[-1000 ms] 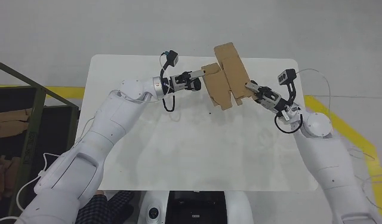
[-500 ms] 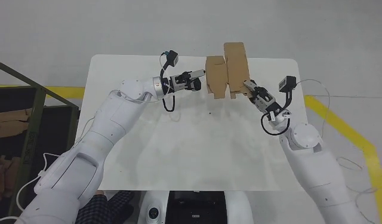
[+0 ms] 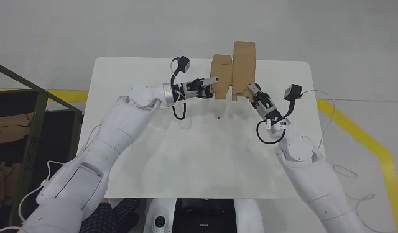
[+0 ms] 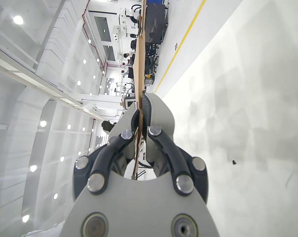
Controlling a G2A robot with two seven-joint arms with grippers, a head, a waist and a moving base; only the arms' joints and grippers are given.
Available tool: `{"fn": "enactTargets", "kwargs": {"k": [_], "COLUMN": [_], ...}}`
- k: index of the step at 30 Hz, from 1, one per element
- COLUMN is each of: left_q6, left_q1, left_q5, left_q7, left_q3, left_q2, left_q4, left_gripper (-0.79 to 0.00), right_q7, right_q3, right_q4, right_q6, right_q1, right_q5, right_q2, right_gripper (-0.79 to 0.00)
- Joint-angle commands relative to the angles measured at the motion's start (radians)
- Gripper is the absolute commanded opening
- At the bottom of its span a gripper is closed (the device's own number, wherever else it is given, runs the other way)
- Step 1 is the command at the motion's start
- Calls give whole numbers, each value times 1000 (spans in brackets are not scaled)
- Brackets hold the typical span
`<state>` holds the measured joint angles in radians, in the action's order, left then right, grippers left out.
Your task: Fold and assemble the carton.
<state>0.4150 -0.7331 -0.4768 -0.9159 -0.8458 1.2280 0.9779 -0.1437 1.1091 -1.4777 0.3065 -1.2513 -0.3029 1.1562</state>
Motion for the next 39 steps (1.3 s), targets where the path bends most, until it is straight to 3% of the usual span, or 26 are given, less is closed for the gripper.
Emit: {"fn": "enactTargets", "kwargs": {"k": [1, 9, 10, 11, 12, 14, 24, 26, 27, 29, 31, 32, 33, 39], "left_q6": [-10, -34, -34, -37, -40, -43, -45, -44, -43, -42, -38, -39, -38, -31], "left_q1": [-6, -22, -22, -23, -24, -21, -8, -7, -6, -5, -6, -6, -5, -3], "left_q5": [0, -14, -14, -19, -27, -34, -50, -50, -49, -50, -48, -48, -48, -42], "left_q7": [-8, -23, -15, -12, -12, -15, -20, -22, -23, -20, -13, -16, -20, -50], "left_q3": [-3, -13, -14, -14, -14, -13, -8, -9, -10, -14, -19, -22, -25, -54], "left_q2": [0, 5, 7, 9, 11, 15, 35, 37, 38, 40, 42, 42, 41, 36], "left_q4": [10, 15, 11, 8, 6, -1, -43, -48, -50, -54, -57, -60, -63, -83], "left_gripper": [0, 0, -58, -292, -434, -563, -773, -785, -785, -785, -785, -785, -785, -785], "right_q7": [18, 56, 57, 59, 60, 61, 61, 63, 64, 63, 62, 61, 61, 22], "right_q3": [-8, -14, -13, -12, -11, -11, -6, -3, -1, 2, 6, 9, 12, 60], "right_q4": [10, 32, 31, 29, 26, 21, 14, 14, 14, 13, 10, 9, 7, 2], "right_q6": [5, 15, 14, 15, 15, 12, 2, 0, 0, 1, 3, 4, 6, 9], "right_q1": [6, 14, 12, 10, 7, 2, -9, -10, -11, -13, -16, -18, -20, -30], "right_q5": [8, 31, 34, 37, 42, 50, 66, 66, 67, 69, 69, 68, 67, 16], "right_q2": [5, 21, 22, 23, 24, 26, 38, 40, 41, 43, 45, 46, 46, 45], "right_gripper": [-785, -785, -785, -785, -785, -785, -785, -782, -693, -600, -428, -172, 0, 0]}}
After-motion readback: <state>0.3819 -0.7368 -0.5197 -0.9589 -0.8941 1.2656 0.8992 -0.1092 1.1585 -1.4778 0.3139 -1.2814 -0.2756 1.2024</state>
